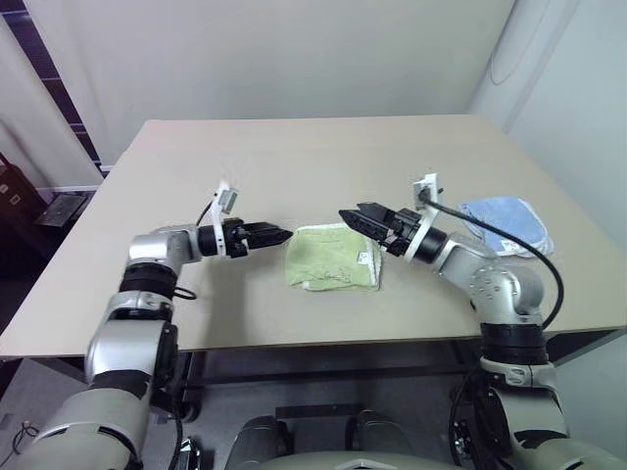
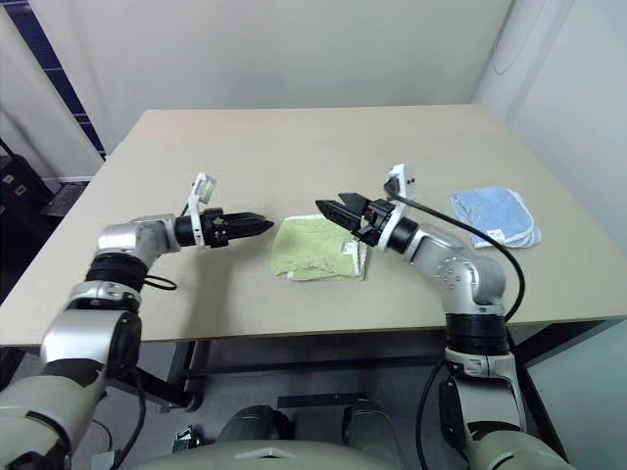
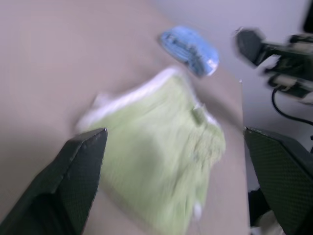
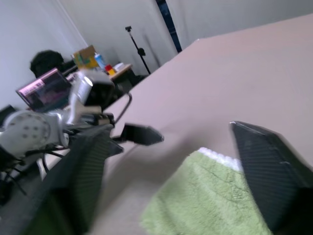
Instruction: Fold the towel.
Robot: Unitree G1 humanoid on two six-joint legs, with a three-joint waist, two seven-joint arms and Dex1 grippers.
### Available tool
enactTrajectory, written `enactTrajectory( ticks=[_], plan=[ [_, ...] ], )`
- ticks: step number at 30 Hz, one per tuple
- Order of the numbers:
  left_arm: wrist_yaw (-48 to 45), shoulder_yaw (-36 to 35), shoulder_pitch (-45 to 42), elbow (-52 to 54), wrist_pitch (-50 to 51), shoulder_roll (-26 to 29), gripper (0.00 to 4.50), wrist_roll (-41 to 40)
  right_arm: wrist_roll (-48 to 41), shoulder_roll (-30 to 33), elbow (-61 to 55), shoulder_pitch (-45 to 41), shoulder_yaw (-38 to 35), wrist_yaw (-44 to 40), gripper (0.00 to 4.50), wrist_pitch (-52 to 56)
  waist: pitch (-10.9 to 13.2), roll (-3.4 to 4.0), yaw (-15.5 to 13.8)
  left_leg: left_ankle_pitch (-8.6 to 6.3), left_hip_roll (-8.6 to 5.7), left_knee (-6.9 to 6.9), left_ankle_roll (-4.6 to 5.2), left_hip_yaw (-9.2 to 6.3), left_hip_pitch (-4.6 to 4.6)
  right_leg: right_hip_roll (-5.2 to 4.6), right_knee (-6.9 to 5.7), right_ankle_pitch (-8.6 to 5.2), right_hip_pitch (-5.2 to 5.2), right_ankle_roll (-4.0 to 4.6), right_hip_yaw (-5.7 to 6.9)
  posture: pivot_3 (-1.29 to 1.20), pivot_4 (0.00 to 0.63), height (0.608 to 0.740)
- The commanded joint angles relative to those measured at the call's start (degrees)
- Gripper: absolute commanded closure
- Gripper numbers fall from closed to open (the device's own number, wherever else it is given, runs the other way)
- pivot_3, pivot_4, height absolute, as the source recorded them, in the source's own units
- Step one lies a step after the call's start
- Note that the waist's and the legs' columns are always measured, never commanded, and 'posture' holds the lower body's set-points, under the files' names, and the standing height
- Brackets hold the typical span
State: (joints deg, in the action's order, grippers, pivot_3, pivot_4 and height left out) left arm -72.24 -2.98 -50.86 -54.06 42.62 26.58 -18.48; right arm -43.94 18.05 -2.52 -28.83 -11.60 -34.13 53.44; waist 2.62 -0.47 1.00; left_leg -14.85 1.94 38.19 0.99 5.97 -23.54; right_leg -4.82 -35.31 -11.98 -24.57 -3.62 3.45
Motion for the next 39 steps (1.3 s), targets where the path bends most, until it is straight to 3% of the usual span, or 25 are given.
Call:
enactTrajectory(
  ticks=[1,7,11,17,29,39],
  plan=[
    [3.94,-0.12,-4.84,-4.56,8.06,-0.49,0.00,0.78,-4.59,0.14,-2.35,0.27,-3.07,2.38,0.04,4.22,0.01,-0.02,-0.23,0.00,-0.02,0.01,0.00,0.00,0.00,-0.03,0.00,-0.01,0.01,0.01,0.00,0.00,0.000,0.740],
    [2.70,2.72,-6.30,-6.31,17.85,-5.29,0.00,1.36,-6.51,-1.30,-1.40,1.89,-4.42,6.07,0.04,5.91,0.01,-0.02,0.02,-0.02,-0.10,-0.03,0.02,0.03,-0.05,-0.13,0.11,-0.01,0.00,0.00,0.02,0.00,0.000,0.740],
    [4.40,0.69,-6.77,-8.28,21.96,-8.59,0.00,-0.19,-5.75,-2.31,-0.94,2.27,-3.88,7.61,0.04,5.41,0.02,-0.02,0.19,-0.02,-0.06,-0.05,0.02,0.01,-0.05,-0.06,0.08,0.01,-0.03,-0.03,0.02,0.00,0.000,0.740],
    [10.04,-0.59,-6.33,-10.78,21.46,-10.12,0.00,1.03,-4.54,-3.11,-2.02,3.57,-2.77,9.11,0.04,4.32,0.00,-0.03,-0.12,-0.02,-0.07,-0.04,0.02,-0.01,0.01,-0.10,0.06,-0.01,0.03,-0.01,0.02,0.00,0.000,0.740],
    [6.11,0.70,-6.55,-9.27,18.65,-4.04,0.00,2.34,-4.60,-2.90,-2.77,5.52,-1.49,9.05,0.04,3.69,0.02,0.00,1.63,-0.03,-0.03,-0.06,0.00,-0.03,0.03,-0.07,0.00,-0.01,-0.02,0.03,0.01,0.00,0.000,0.740],
    [8.04,2.73,-5.16,-11.53,16.15,-10.71,0.00,4.76,-4.13,-3.12,-2.19,5.02,-1.68,10.00,0.04,3.06,-0.04,0.04,0.36,-0.04,-0.15,-0.04,-0.02,-0.01,0.06,-0.24,0.09,-0.01,0.10,0.03,0.02,0.00,0.000,0.740]
  ],
)
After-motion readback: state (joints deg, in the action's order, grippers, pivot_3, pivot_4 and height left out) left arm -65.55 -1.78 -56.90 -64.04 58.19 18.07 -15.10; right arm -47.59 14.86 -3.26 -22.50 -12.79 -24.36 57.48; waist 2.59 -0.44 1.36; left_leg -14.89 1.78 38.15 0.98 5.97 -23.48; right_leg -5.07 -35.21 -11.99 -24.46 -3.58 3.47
